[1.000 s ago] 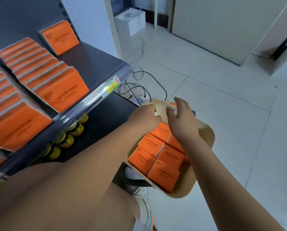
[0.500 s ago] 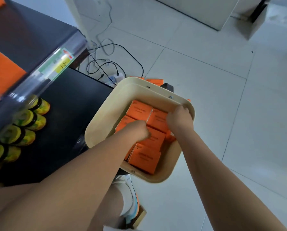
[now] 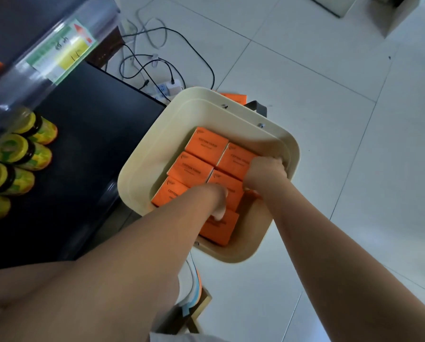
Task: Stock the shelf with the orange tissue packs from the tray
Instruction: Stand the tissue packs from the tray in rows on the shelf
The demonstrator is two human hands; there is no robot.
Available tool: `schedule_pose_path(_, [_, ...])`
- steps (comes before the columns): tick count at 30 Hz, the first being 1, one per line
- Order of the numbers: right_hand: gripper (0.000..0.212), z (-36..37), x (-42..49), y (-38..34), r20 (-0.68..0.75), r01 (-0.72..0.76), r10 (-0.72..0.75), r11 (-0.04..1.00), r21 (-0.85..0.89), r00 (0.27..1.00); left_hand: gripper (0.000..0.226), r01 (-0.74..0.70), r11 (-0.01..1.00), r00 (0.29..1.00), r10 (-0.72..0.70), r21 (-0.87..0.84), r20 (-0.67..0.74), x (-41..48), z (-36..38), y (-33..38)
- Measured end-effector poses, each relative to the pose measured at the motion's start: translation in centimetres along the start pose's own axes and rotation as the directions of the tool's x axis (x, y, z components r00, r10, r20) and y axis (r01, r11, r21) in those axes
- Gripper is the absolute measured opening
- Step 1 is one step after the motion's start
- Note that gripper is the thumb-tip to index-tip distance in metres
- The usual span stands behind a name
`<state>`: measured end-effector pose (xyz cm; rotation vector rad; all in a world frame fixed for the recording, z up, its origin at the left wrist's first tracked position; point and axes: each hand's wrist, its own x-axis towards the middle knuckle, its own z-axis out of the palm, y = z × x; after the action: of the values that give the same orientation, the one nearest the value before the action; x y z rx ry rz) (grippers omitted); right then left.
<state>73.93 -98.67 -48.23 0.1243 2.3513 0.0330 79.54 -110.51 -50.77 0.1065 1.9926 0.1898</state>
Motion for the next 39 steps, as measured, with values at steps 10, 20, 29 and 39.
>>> schedule_pose_path(10, [0.067,1.1,-1.3,0.1,-0.19,0.0,-0.038,0.98,-0.198,0.981,0.049,-0.063,0.998,0.994,0.06,-0.03,-0.095,-1.3,-0.2,-0.8])
schedule_pose_path(20, [0.066,-3.4,-3.4,3.0,-0.406,0.167,-0.117,0.982,0.091,0.906,0.067,-0.147,0.945,0.974,0.088,-0.292,-0.208,-4.1,-2.9,-5.4])
schedule_pose_path(29, [0.09,-7.8,-8.8,2.0,-0.515,0.564,-0.316,0.694,0.447,0.797,0.065,-0.149,0.942,0.933,0.032,-0.301,-0.36,-9.8,-6.3,-8.8])
schedule_pose_path(39, [0.094,-14.0,-15.9,-1.6,-0.655,0.758,-0.383,0.317,0.57,0.652,0.041,-0.245,0.856,0.816,-0.072,-0.455,-0.574,-22.0,-10.7,-12.4])
